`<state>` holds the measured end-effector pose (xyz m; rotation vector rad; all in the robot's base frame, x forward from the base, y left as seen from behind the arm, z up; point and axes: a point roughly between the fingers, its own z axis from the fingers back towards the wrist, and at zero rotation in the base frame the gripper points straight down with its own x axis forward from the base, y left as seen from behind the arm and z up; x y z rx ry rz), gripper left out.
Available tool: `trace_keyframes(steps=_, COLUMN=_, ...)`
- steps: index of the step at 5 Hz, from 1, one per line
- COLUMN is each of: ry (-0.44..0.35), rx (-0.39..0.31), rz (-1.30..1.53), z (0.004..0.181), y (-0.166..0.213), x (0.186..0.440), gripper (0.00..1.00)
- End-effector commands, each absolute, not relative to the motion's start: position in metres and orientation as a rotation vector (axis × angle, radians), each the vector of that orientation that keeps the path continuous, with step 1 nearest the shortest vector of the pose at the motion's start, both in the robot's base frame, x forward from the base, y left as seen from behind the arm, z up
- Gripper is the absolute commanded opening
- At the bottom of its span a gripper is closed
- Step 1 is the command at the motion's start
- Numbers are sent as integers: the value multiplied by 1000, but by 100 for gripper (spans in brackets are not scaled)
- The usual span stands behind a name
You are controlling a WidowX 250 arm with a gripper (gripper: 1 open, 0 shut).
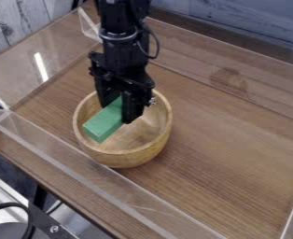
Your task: Put the green block in the brown bowl
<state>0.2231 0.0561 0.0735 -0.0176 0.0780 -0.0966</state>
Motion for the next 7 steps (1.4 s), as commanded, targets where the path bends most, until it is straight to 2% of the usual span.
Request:
trace_keyframes(steps=1, ry=56, rx=-3, rz=-92, z=74, y=62, x=225, gripper=0)
trace_keyframes(steps=7, ry=45, rx=-22, rz=-83, z=80, y=58, x=234, gripper=0)
